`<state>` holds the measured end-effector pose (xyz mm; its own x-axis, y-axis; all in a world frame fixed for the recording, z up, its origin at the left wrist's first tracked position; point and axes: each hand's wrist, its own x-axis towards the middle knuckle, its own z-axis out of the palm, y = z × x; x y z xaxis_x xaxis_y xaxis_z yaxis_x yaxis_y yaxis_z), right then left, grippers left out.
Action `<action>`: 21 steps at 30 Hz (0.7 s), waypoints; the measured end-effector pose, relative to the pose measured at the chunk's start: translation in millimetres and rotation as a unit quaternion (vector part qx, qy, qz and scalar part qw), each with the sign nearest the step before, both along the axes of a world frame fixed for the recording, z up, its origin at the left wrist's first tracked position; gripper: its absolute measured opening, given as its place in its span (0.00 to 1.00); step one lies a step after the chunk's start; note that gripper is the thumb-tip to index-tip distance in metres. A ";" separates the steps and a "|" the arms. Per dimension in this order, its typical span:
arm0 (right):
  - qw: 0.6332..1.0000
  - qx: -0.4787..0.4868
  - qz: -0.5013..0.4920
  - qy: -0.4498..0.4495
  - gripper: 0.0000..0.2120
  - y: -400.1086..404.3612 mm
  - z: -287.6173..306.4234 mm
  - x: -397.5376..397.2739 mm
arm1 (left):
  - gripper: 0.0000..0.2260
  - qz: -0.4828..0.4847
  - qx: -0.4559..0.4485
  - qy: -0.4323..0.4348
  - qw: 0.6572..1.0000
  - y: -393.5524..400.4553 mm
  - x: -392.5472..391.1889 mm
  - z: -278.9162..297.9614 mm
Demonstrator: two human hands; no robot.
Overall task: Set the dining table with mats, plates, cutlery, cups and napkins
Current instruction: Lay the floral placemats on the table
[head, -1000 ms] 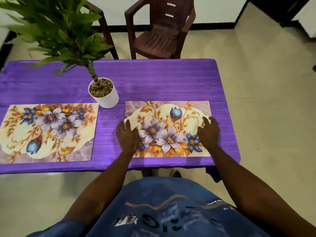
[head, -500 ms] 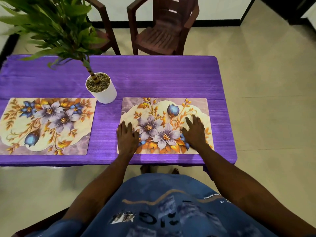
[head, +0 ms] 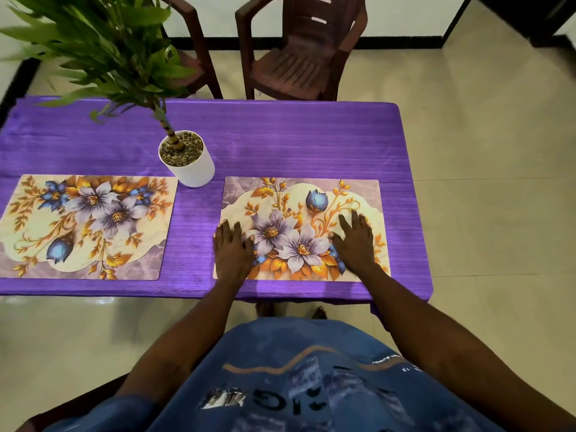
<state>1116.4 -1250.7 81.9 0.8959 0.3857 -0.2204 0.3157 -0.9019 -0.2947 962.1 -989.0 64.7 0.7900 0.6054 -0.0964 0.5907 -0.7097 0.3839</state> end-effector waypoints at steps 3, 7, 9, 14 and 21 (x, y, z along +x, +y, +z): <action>1.000 0.001 0.003 0.000 0.27 0.1 -0.5 0.6 | 0.23 0.005 0.000 -0.006 1.000 -0.9 -0.3 -1.3; 1.000 0.001 0.005 0.001 0.27 0.8 -0.3 0.2 | 0.23 0.005 0.006 -0.008 1.000 -0.8 -2.2 -3.6; 1.000 0.005 0.003 0.001 0.28 1.8 0.4 -0.3 | 0.23 0.006 0.004 -0.003 1.000 -0.1 -3.1 -4.3; 1.000 0.004 0.001 0.003 0.28 2.7 2.1 -1.0 | 0.23 0.002 0.005 0.002 1.000 -0.5 -3.4 -2.4; 1.000 -0.015 0.008 0.004 0.28 4.2 3.4 -1.3 | 0.24 0.007 -0.003 0.021 1.000 0.2 -2.4 -1.7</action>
<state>1115.1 -1246.5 85.3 0.8883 0.3921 -0.2391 0.3272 -0.9057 -0.2696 959.7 -988.8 63.0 0.7768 0.6156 -0.1330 0.6163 -0.6995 0.3619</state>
